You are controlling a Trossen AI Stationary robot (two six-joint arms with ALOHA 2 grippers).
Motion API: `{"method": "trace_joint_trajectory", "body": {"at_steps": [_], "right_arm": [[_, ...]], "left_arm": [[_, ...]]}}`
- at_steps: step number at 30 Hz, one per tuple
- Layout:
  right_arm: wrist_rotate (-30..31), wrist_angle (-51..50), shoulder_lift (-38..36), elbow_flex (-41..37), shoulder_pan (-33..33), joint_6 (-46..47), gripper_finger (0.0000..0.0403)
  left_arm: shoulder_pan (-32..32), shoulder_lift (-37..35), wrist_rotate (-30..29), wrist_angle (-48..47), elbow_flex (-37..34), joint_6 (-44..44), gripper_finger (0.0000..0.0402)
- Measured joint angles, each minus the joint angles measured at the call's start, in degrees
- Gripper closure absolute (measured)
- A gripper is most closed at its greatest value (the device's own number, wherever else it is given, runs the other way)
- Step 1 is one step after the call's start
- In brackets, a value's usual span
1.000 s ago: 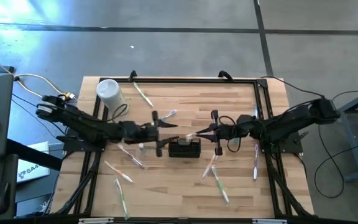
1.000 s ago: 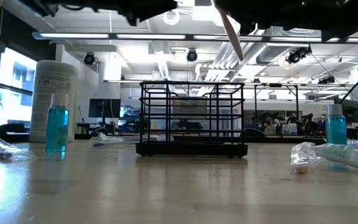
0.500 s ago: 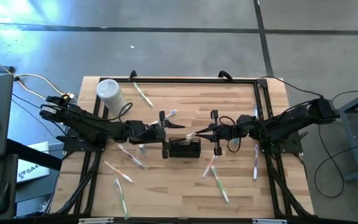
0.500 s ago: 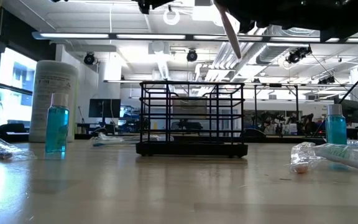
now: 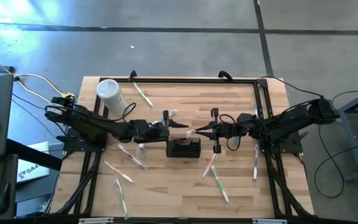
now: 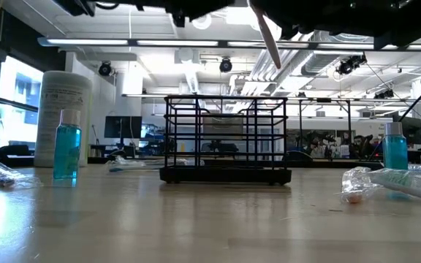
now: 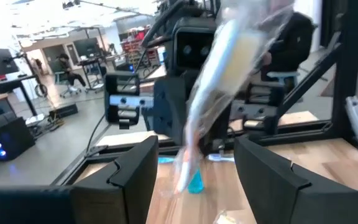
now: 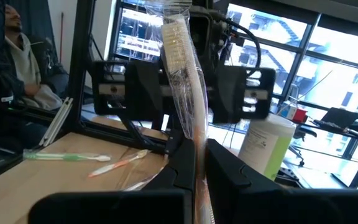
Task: Pick & Place toothbrushing station
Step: Put the top orange toothbrush into the mesh organizer
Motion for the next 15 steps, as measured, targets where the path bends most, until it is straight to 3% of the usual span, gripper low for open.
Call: {"method": "trace_joint_trajectory", "body": {"at_steps": [8, 15], "right_arm": [[0.0, -0.9, 0.0, 0.0, 0.0, 0.1, 0.0393], [0.0, -1.5, 0.0, 0.0, 0.0, 0.0, 0.0393]], "left_arm": [[1.9, 0.9, 6.9, 3.5, 0.0, -2.1, 0.0194], [2.3, 1.4, 7.3, 4.2, 0.2, -2.4, 0.0194]]}}
